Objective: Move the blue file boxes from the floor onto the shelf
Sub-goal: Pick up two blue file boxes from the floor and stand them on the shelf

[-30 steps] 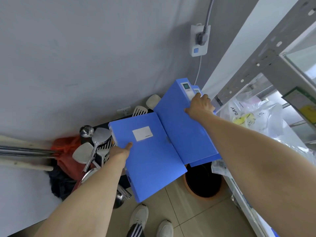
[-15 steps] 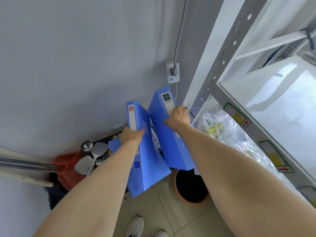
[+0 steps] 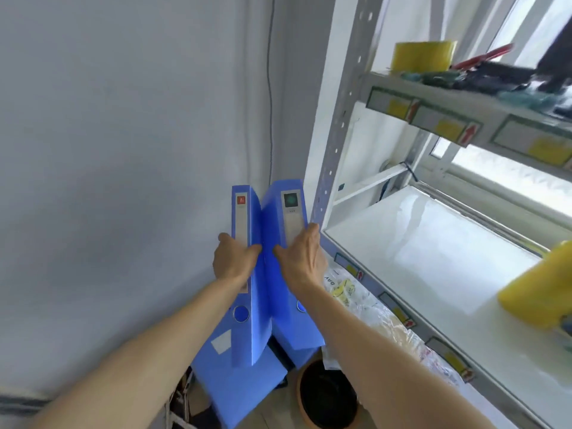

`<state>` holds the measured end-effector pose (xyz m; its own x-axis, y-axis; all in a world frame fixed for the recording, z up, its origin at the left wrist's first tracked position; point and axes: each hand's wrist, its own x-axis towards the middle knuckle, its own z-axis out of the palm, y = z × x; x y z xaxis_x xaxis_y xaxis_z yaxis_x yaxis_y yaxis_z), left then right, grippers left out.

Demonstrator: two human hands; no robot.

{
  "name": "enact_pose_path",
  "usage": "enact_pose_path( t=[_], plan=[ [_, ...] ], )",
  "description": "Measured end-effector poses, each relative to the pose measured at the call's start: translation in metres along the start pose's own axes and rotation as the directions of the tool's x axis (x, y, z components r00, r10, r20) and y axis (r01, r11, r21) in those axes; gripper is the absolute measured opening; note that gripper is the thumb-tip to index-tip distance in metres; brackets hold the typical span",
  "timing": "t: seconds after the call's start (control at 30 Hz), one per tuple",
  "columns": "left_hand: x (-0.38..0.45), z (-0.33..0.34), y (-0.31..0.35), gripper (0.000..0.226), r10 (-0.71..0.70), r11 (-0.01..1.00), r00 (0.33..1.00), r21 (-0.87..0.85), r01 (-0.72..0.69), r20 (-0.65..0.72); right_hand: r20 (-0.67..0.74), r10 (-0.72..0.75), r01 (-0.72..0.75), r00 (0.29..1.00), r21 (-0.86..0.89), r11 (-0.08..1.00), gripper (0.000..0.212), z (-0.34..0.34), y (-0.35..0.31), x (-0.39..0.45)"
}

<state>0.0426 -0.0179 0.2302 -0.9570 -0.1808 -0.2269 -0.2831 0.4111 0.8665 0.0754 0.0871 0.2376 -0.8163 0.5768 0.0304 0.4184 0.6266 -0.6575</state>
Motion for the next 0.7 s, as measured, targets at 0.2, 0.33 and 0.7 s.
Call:
enact_pose_path(
  t=[0.2,0.33,0.7],
  plan=[
    [-0.036,-0.012,0.05,0.039,0.21,0.97,0.972,-0.151,-0.193,0.108,-0.208,0.017,-0.003,0.978,0.067,0.998,0.057,-0.047,-0.016,-0.017],
    [-0.056,-0.007,0.064,0.045,0.361,0.924,0.908,-0.214,-0.317,0.214,-0.356,0.058,-0.011,0.933,0.132,0.991,0.052,-0.076,-0.002,-0.027],
    [-0.102,0.046,0.08,0.046,0.587,0.8,0.751,-0.362,-0.478,0.303,-0.684,0.112,0.056,0.72,0.219,0.974,0.059,-0.112,0.054,-0.044]
  ],
)
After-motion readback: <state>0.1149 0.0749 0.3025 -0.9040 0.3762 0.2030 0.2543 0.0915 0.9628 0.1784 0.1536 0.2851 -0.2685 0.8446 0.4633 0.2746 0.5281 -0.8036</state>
